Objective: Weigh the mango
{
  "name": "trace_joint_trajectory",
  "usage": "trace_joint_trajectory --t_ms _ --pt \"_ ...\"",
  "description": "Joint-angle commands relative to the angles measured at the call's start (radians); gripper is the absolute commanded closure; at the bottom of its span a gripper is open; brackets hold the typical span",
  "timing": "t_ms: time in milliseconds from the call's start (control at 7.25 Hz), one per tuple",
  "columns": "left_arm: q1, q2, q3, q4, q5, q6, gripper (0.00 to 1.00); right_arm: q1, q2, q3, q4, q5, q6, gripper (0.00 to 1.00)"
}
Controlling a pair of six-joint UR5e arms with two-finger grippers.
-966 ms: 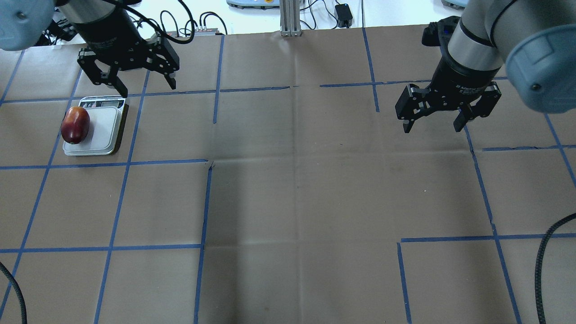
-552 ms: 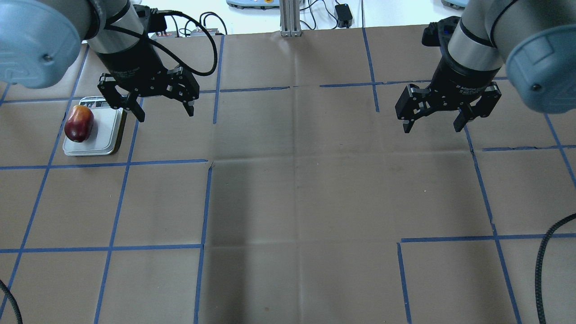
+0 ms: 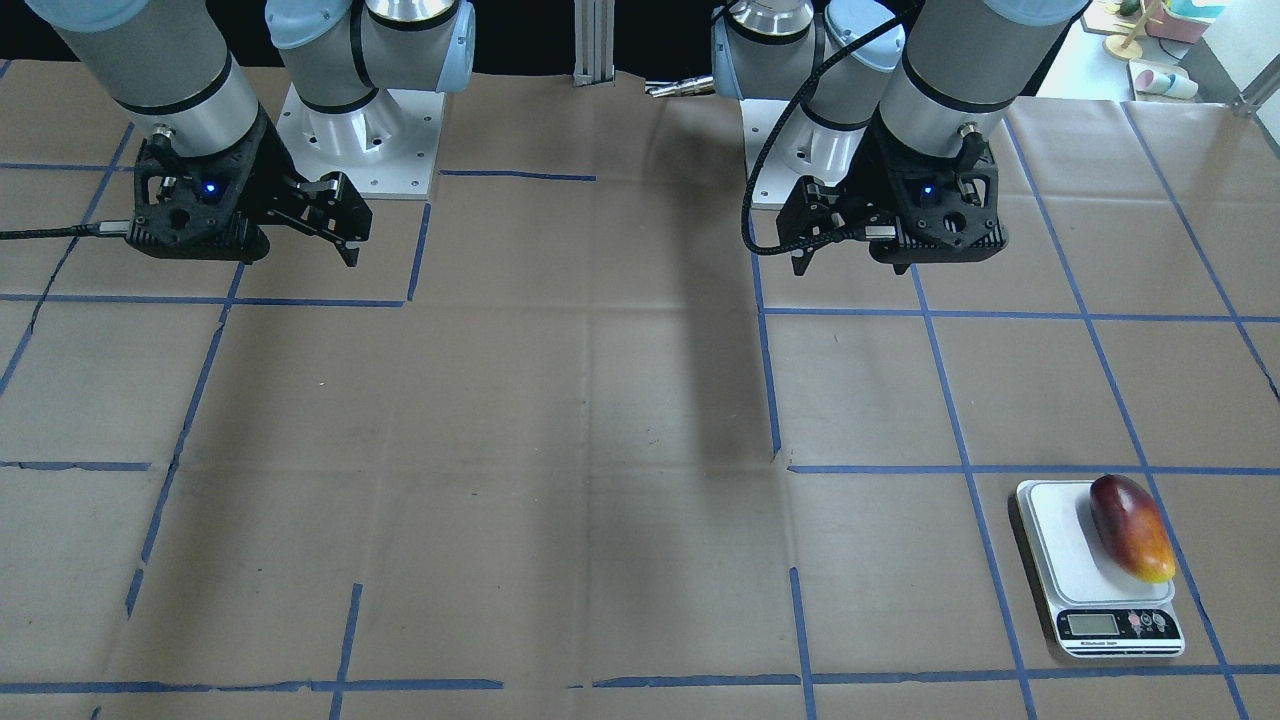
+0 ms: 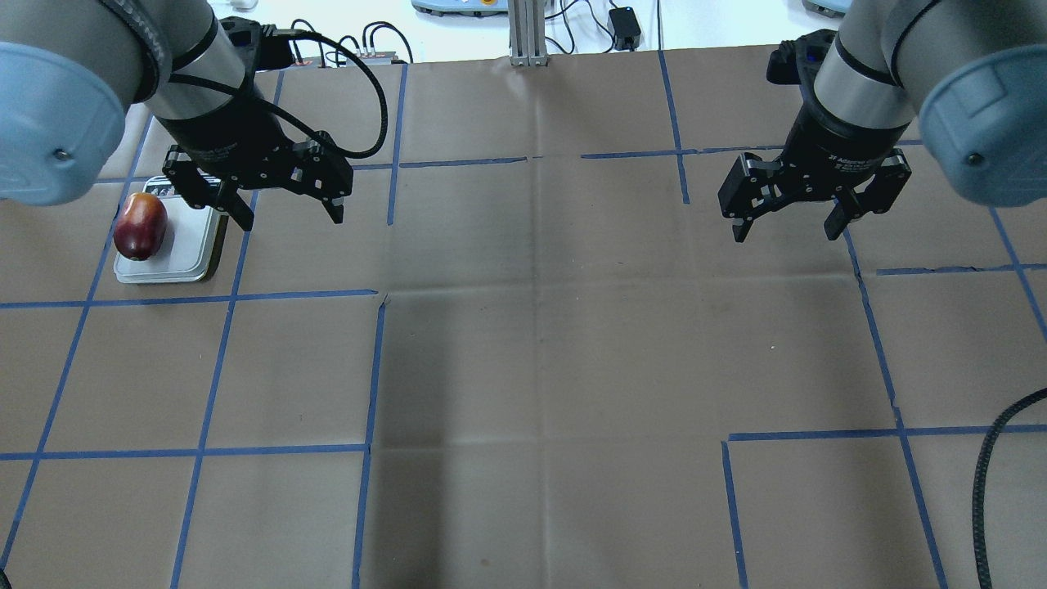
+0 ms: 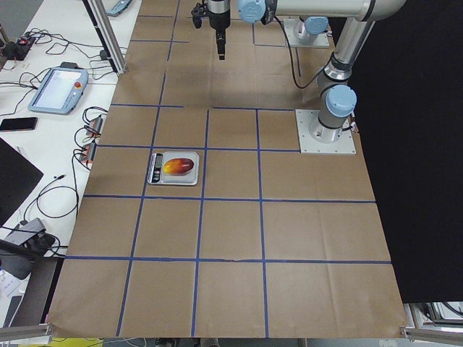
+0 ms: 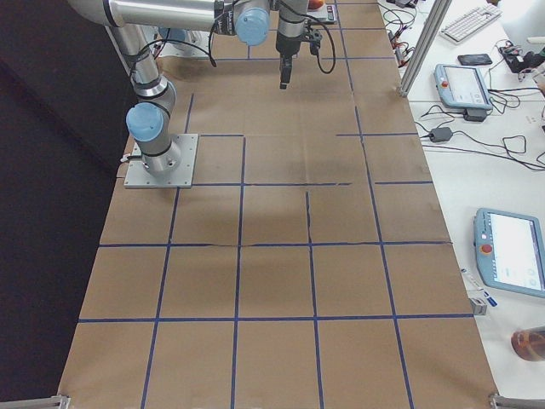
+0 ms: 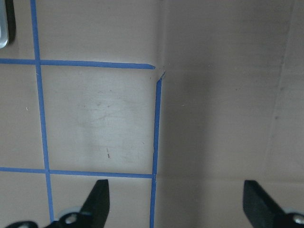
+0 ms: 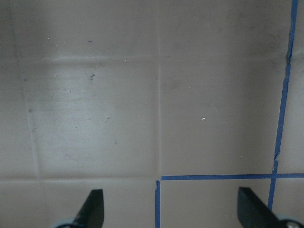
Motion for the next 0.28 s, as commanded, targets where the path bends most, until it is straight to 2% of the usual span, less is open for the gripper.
trace_joint_trajectory --t_ms 0,138 --pt "0.0 0.001 0.002 0.0 0.0 0.001 0.0 0.0 0.0 0.0 0.0 0.0 0.0 0.0" --pt "0.0 -0.001 0.0 0.0 -0.001 0.001 0.0 0.0 0.0 0.0 0.0 0.0 0.0 0.0"
